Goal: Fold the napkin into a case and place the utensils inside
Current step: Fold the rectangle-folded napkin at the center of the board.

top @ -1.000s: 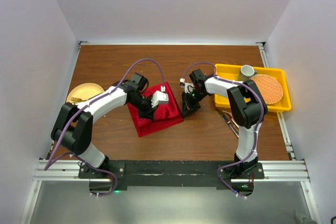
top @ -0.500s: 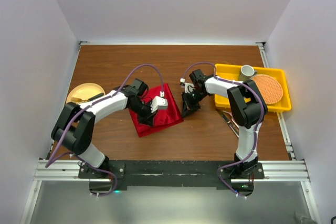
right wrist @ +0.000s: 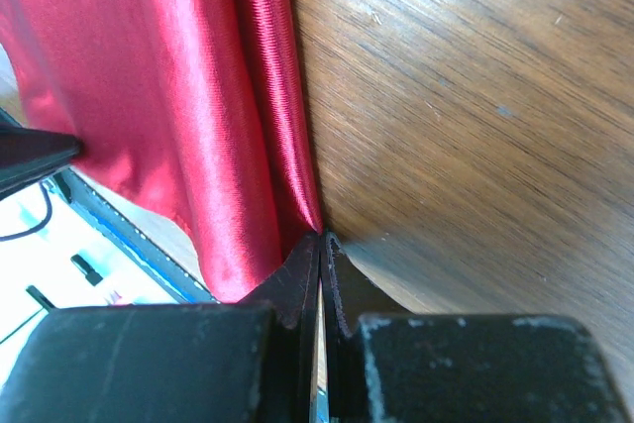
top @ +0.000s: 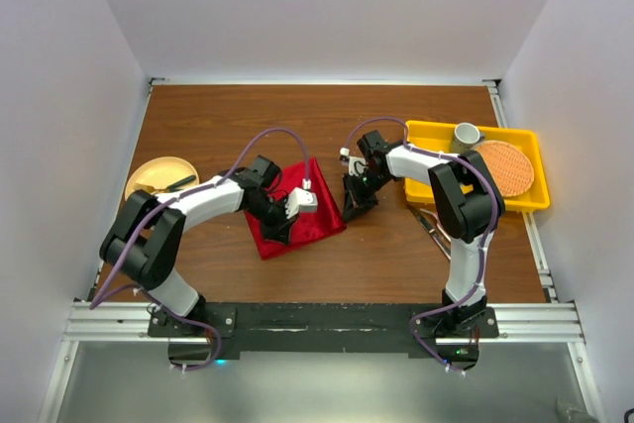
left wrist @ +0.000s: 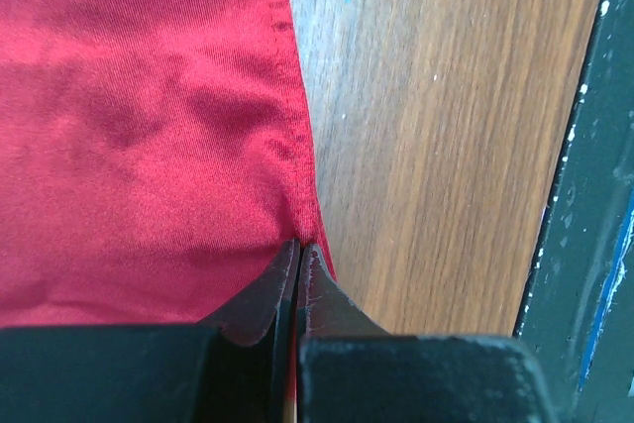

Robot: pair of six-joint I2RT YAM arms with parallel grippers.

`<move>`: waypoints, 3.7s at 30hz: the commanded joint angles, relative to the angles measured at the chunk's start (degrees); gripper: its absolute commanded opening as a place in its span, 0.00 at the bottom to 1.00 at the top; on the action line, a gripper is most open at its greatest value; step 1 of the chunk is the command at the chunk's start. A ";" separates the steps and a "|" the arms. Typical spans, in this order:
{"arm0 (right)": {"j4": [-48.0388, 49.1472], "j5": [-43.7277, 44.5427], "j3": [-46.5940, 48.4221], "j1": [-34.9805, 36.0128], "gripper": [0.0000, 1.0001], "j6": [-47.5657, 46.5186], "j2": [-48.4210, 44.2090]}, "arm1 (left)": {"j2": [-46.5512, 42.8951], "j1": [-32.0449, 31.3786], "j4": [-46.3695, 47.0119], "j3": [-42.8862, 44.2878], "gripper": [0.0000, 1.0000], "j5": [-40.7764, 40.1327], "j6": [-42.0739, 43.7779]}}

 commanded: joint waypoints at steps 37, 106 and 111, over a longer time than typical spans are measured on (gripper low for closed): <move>0.54 2.23 1.93 0.04 0.16 -2.82 1.65 | 1.84 -0.02 4.58 0.89 0.00 -3.40 -2.57; 5.46 -10.34 1.67 -0.75 0.19 0.34 8.33 | -2.36 9.27 8.00 0.54 0.42 5.64 -8.44; 6.52 -10.16 0.88 -0.84 0.19 1.22 8.42 | -10.55 11.94 15.28 7.04 0.95 8.92 -24.16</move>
